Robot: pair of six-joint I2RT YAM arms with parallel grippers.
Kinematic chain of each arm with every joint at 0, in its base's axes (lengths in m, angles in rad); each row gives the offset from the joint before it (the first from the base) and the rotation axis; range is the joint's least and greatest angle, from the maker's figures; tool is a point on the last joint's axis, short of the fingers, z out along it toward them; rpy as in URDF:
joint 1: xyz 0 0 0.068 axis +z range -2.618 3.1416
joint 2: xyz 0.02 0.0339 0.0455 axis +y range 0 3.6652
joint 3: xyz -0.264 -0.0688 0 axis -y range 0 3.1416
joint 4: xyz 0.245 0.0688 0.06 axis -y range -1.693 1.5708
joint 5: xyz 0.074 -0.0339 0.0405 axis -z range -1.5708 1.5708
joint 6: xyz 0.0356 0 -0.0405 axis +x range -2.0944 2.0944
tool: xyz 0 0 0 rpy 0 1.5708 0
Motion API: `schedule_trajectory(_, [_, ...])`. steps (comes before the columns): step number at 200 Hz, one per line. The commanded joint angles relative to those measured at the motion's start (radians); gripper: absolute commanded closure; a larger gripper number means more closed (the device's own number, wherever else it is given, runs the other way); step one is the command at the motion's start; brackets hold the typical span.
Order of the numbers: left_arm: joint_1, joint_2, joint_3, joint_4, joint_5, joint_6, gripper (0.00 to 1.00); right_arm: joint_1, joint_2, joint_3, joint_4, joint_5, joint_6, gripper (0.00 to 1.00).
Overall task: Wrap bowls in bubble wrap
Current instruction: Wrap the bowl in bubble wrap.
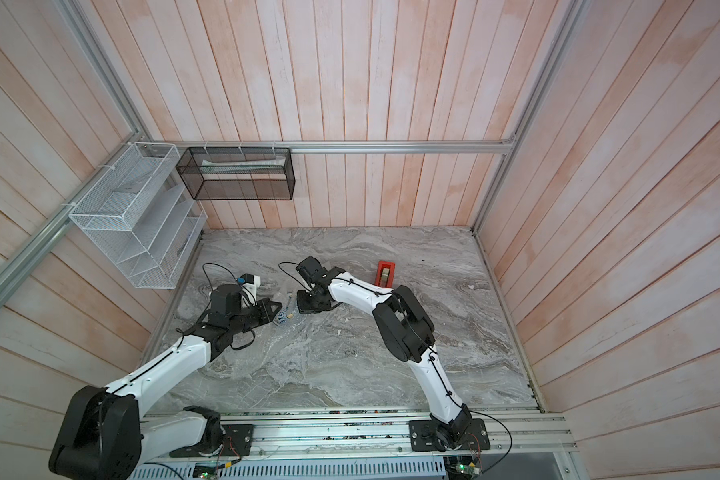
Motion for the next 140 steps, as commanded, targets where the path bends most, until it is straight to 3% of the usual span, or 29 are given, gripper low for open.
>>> schedule_trajectory(1, [-0.03,0.043,-0.038,0.09,0.047,-0.039,0.98,0.004,0.041,0.014,-0.027,0.033,0.035,1.0])
schedule_trajectory(60, [-0.047,0.268,-0.005,0.117,0.019,-0.012,0.98,-0.002,0.005,-0.004,0.028,-0.037,0.056,0.99])
schedule_trajectory(140, [-0.055,0.355,0.045,0.095,-0.005,-0.01,0.98,-0.062,-0.207,-0.243,0.215,-0.156,0.112,0.58])
